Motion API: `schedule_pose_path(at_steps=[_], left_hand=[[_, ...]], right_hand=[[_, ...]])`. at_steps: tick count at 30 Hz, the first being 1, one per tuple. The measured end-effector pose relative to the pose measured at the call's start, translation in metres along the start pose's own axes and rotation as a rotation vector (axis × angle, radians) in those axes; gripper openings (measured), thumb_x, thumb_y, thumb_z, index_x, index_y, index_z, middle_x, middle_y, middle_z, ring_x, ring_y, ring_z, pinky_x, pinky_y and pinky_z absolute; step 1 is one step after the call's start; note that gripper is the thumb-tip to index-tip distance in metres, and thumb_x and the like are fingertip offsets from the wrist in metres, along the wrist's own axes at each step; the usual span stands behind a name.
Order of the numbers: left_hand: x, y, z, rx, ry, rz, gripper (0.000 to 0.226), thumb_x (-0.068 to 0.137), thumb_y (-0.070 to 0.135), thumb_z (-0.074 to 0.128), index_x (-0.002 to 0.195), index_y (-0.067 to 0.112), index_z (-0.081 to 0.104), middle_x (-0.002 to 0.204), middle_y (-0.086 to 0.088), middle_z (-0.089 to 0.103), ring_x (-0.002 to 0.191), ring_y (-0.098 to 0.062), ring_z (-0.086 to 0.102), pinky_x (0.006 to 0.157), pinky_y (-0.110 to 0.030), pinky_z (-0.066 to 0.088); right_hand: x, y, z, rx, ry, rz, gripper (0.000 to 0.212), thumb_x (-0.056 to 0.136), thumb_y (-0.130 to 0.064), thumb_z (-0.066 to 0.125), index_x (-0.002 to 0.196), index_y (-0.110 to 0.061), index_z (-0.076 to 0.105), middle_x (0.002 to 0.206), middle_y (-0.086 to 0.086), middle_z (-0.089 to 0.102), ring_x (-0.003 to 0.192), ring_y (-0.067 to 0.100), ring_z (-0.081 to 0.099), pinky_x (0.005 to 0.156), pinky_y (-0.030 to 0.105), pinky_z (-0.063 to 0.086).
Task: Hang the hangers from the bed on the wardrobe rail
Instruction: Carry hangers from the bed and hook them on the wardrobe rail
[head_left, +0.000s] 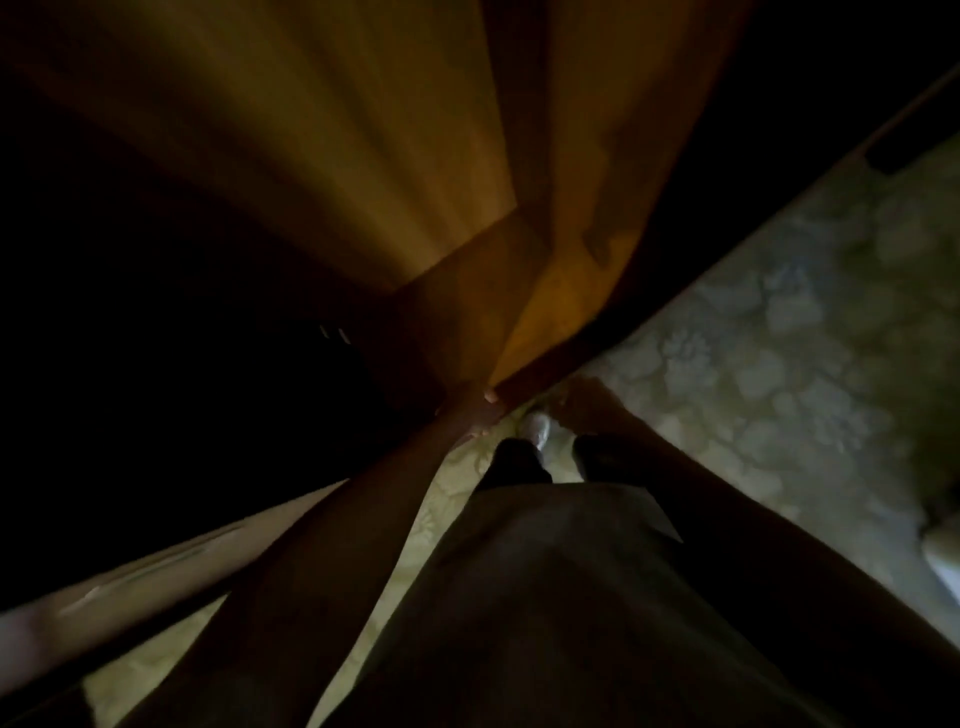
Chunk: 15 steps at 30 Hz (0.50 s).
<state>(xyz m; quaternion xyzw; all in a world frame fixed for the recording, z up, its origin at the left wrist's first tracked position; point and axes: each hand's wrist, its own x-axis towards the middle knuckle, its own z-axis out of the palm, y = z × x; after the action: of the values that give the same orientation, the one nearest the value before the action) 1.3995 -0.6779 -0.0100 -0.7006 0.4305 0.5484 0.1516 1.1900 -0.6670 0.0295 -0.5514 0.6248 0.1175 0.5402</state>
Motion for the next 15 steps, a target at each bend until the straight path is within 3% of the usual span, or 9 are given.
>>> schedule_pose_path(at_steps=[3, 6, 9, 11, 13, 15], left_hand=[[0.015, 0.011, 0.013, 0.167, -0.059, 0.116, 0.026, 0.089, 0.032, 0.066, 0.071, 0.014, 0.060, 0.067, -0.008, 0.060, 0.068, -0.022, 0.059, 0.066, -0.036, 0.045], [0.010, 0.027, 0.029, 0.279, -0.127, 0.216, 0.020, 0.092, 0.024, 0.062, 0.080, 0.008, 0.070, 0.074, -0.011, 0.069, 0.066, -0.023, 0.065, 0.065, -0.035, 0.053], [0.013, 0.033, 0.044, 0.414, -0.211, 0.253, 0.028, 0.098, 0.022, 0.060, 0.081, 0.002, 0.070, 0.074, -0.014, 0.071, 0.058, -0.022, 0.062, 0.061, -0.030, 0.053], [0.016, 0.035, 0.057, 0.511, -0.256, 0.235, 0.032, 0.099, 0.019, 0.058, 0.071, 0.005, 0.064, 0.067, -0.011, 0.066, 0.051, -0.018, 0.057, 0.053, -0.026, 0.047], [0.015, 0.043, 0.074, 0.640, -0.273, 0.237, 0.031, 0.098, 0.014, 0.057, 0.067, 0.009, 0.062, 0.067, -0.010, 0.066, 0.049, -0.015, 0.057, 0.048, -0.024, 0.046], [0.009, 0.057, 0.098, 0.758, -0.313, 0.260, 0.026, 0.096, 0.012, 0.056, 0.072, 0.008, 0.065, 0.070, -0.010, 0.068, 0.046, -0.012, 0.057, 0.042, -0.021, 0.044]], right_hand=[[-0.014, 0.007, 0.014, 0.086, 0.088, 0.135, 0.033, 0.099, -0.021, 0.053, 0.125, -0.007, 0.067, 0.125, 0.014, 0.067, 0.115, 0.033, 0.063, 0.097, 0.043, 0.051], [-0.015, 0.038, 0.042, 0.308, 0.118, 0.303, 0.028, 0.096, -0.021, 0.056, 0.114, -0.008, 0.072, 0.115, 0.015, 0.069, 0.110, 0.034, 0.064, 0.096, 0.042, 0.052], [-0.032, 0.065, 0.071, 0.507, 0.151, 0.415, 0.030, 0.095, -0.022, 0.055, 0.112, -0.005, 0.072, 0.110, 0.016, 0.070, 0.106, 0.035, 0.066, 0.088, 0.039, 0.054], [-0.049, 0.088, 0.097, 0.637, 0.195, 0.496, 0.045, 0.089, -0.037, 0.052, 0.111, -0.002, 0.070, 0.107, 0.021, 0.069, 0.100, 0.036, 0.067, 0.080, 0.037, 0.051], [-0.069, 0.117, 0.129, 0.784, 0.256, 0.608, 0.059, 0.072, -0.048, 0.048, 0.109, -0.008, 0.072, 0.104, 0.021, 0.072, 0.094, 0.036, 0.070, 0.083, 0.038, 0.055], [-0.090, 0.145, 0.168, 0.889, 0.328, 0.704, 0.044, 0.073, -0.043, 0.054, 0.099, -0.015, 0.076, 0.098, 0.016, 0.075, 0.089, 0.034, 0.071, 0.082, 0.041, 0.059]])
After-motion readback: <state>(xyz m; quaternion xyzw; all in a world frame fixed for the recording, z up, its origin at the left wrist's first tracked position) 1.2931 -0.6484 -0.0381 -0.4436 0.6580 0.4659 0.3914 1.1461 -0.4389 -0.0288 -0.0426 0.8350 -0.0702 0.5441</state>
